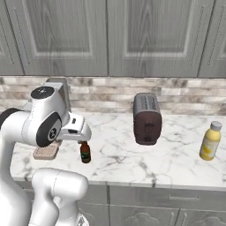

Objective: Place the drinks on the dining counter in a tight cluster.

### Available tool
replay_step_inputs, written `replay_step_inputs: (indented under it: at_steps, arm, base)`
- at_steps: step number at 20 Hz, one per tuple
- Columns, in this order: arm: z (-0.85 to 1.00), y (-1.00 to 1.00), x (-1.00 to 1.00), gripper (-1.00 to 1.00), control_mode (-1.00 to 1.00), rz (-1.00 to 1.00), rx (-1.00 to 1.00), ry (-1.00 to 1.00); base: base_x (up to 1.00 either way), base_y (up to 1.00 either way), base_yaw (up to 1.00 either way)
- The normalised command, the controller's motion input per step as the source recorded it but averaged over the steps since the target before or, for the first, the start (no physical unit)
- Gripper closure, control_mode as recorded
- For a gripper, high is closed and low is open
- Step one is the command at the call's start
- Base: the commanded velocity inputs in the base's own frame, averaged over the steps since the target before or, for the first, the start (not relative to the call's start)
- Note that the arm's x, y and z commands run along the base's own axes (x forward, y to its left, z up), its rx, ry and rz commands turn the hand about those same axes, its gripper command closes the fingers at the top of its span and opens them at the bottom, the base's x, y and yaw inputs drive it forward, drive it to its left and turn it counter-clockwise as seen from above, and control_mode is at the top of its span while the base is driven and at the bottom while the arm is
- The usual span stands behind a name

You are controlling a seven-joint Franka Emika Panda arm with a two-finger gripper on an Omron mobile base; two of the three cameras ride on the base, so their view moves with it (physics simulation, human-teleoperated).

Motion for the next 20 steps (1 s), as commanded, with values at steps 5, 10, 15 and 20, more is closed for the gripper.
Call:
replay_step_inputs:
  at_steps: [5,10,15,20]
  arm:
    - [0.00,0.00,0.00,-1.00,1.00,0.00,0.00,0.00]
    - [0.00,0.00,0.00,-1.00,1.00,0.00,0.00,0.00]
    - [0.00,0.00,0.00,-1.00,-1.00,0.00,0.00,0.00]
    - [-0.09,-0.02,0.43,-1.00,-1.00,0.14,0.03,-0.02]
  base:
    - [0.10,0.00,0.00]
    - [0.00,0.00,0.00]
    - [0.00,0.00,0.00]
    - [0.00,0.00,0.00]
